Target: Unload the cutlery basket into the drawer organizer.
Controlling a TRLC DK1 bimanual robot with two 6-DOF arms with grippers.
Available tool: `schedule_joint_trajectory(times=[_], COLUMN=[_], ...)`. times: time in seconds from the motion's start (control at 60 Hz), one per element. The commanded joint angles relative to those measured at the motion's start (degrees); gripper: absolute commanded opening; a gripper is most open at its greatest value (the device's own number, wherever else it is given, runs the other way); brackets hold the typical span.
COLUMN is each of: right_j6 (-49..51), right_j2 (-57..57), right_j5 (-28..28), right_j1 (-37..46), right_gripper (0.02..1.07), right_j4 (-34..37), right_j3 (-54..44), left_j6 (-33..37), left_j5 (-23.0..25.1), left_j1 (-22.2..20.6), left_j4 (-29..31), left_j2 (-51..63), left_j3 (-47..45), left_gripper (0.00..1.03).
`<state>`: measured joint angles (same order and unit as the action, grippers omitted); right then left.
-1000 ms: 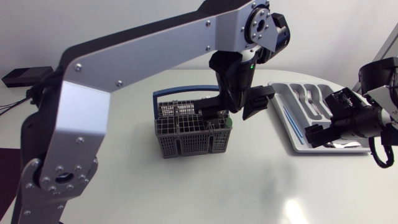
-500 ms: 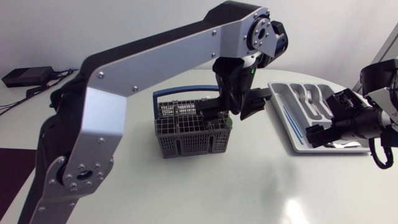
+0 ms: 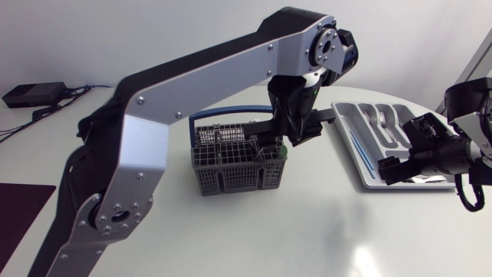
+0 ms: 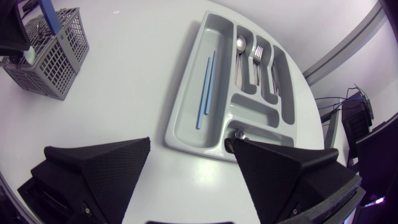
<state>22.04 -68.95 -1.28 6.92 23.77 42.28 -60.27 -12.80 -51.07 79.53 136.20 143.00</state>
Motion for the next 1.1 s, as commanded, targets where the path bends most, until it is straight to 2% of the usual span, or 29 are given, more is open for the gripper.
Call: schedule_joint_trajectory(times=[0.0, 0.033, 0.117, 0.183, 0.533, 0.6, 0.933, 1.0, 1.083], right_j6=[-0.42, -0.42, -0.42, -0.42, -0.42, -0.33, -0.33, -0.25, -0.25], right_j2=[-0.66, -0.66, -0.66, -0.66, -0.57, -0.57, -0.57, -0.57, -0.40], right_j5=[0.22, 0.22, 0.22, 0.40, 0.40, 0.40, 0.40, 0.40, 0.40], right_j1=[0.29, 0.29, 0.47, 0.55, 0.64, 0.55, 0.55, 0.55, 0.55], right_gripper=[0.97, 0.97, 0.97, 0.97, 0.97, 0.97, 0.97, 0.97, 0.97], right_j4=[-0.74, -0.74, -0.74, -0.74, -0.74, -0.74, -0.74, -0.74, -0.74], right_j3=[-1.50, -1.50, -1.50, -1.50, -1.59, -1.50, -1.59, -1.59, -1.59], left_j6=[-1.78, -1.69, -1.69, -1.69, -1.69, -1.69, -1.69, -1.69, -1.69], left_j5=[-0.74, -0.74, -1.00, -1.18, -1.27, -2.58, -2.58, -2.67, -2.67], left_j1=[0.18, 0.18, 0.27, 0.27, 0.36, 0.36, 0.18, 0.18, 0.18], left_j4=[0.89, 0.89, 0.98, 1.42, 2.39, 2.48, 2.83, 2.83, 2.83], left_j2=[2.75, 3.02, 3.63, 4.07, 5.30, 5.30, 5.30, 5.30, 5.21], left_j3=[1.58, 1.58, 2.28, 3.25, 4.66, 4.66, 4.31, 4.39, 4.31], left_gripper=[0.58, 0.57, 0.42, 0.35, 0.33, 0.23, 0.23, 0.18, 0.17])
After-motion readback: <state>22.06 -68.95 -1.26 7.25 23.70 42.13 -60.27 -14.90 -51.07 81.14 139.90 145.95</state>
